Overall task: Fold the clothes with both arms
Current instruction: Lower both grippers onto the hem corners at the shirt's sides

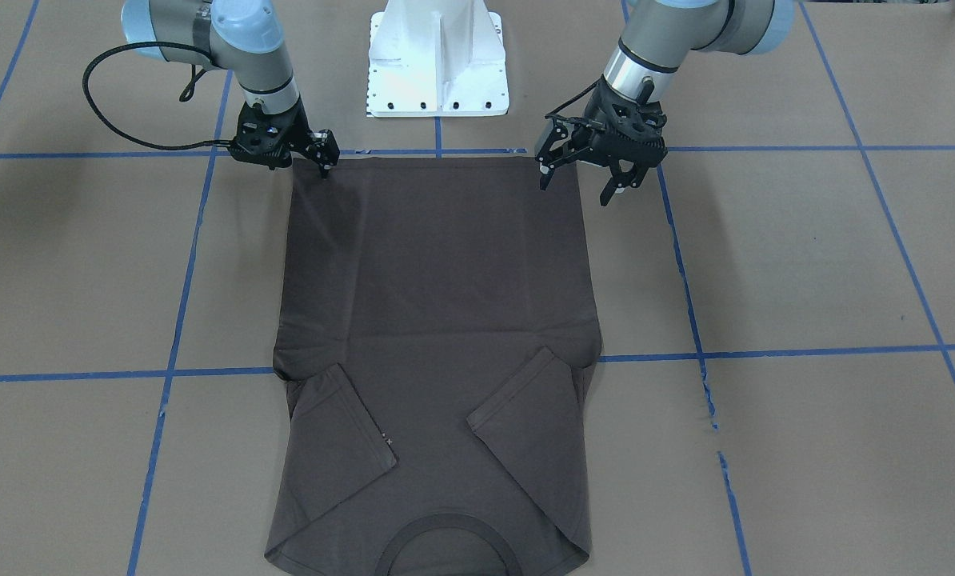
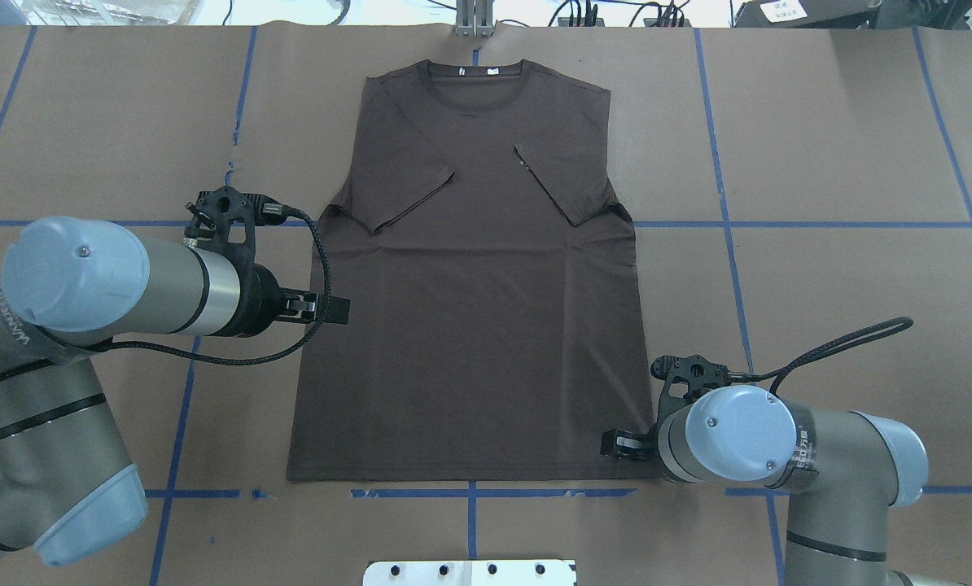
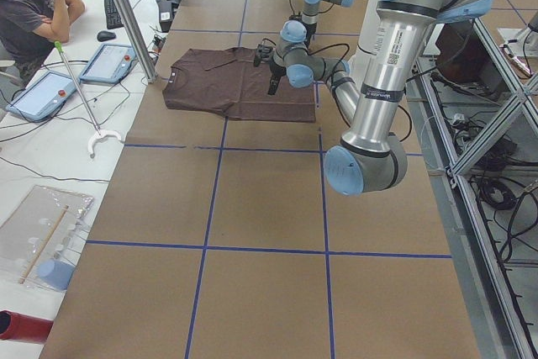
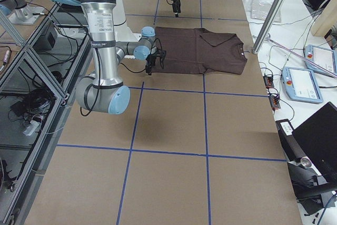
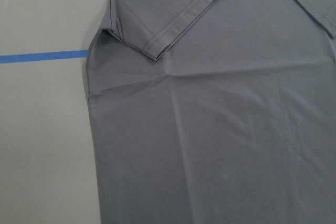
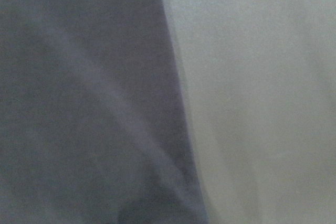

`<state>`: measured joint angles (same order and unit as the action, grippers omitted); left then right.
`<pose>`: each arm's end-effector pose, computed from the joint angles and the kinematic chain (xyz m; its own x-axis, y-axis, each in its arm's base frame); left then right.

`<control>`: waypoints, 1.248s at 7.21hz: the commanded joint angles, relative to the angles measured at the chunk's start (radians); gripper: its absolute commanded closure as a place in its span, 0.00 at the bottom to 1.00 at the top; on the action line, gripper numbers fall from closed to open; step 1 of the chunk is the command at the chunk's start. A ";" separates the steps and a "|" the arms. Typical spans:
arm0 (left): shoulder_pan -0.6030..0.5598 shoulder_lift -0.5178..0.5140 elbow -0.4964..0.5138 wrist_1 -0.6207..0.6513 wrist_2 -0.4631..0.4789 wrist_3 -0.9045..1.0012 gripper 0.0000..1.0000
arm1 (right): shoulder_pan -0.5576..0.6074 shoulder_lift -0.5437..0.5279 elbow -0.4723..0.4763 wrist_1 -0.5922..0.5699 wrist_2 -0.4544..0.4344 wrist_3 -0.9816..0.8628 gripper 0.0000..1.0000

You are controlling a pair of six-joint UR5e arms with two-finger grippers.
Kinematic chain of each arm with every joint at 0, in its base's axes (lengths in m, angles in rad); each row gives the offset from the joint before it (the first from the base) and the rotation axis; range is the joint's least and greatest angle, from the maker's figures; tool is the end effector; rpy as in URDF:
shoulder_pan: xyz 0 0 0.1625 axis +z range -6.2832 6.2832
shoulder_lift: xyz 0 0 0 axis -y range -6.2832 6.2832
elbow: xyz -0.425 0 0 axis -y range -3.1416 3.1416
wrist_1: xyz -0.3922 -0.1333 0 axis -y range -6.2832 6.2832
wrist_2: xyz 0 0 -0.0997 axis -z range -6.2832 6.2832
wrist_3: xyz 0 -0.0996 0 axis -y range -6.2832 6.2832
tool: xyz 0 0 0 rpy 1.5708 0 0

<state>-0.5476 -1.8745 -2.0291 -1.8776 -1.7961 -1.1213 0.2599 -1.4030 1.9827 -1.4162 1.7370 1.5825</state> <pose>0.4066 -0.3780 0.2566 0.5179 0.1803 -0.8363 0.1280 0.9502 0.2841 -0.4908 -0.2514 0.3728 0.7156 0.2022 0.6686 -0.1547 0.9793 -0.1306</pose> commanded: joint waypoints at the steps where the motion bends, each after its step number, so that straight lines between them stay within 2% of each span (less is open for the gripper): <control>1: 0.000 0.000 0.000 0.000 0.000 0.002 0.00 | 0.002 -0.002 0.007 -0.001 0.007 0.001 0.01; 3: 0.000 0.000 0.000 0.000 0.000 0.003 0.00 | -0.001 -0.002 0.007 0.000 0.007 0.008 0.05; 4: 0.000 0.000 0.000 0.000 0.000 0.003 0.00 | -0.001 -0.002 0.005 -0.001 0.007 0.011 0.36; 6: 0.000 -0.006 0.003 0.000 0.000 0.003 0.00 | -0.002 -0.001 0.004 -0.001 0.009 0.011 0.73; 7: 0.000 -0.008 0.003 0.000 0.000 0.003 0.00 | -0.002 0.001 0.005 -0.001 0.010 0.011 0.84; 9: 0.000 -0.008 0.004 0.000 -0.002 0.003 0.00 | -0.002 0.002 0.010 -0.001 0.027 0.011 0.89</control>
<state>-0.5477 -1.8816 -2.0261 -1.8776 -1.7967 -1.1183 0.2576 -1.4011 1.9897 -1.4178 1.7569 1.5938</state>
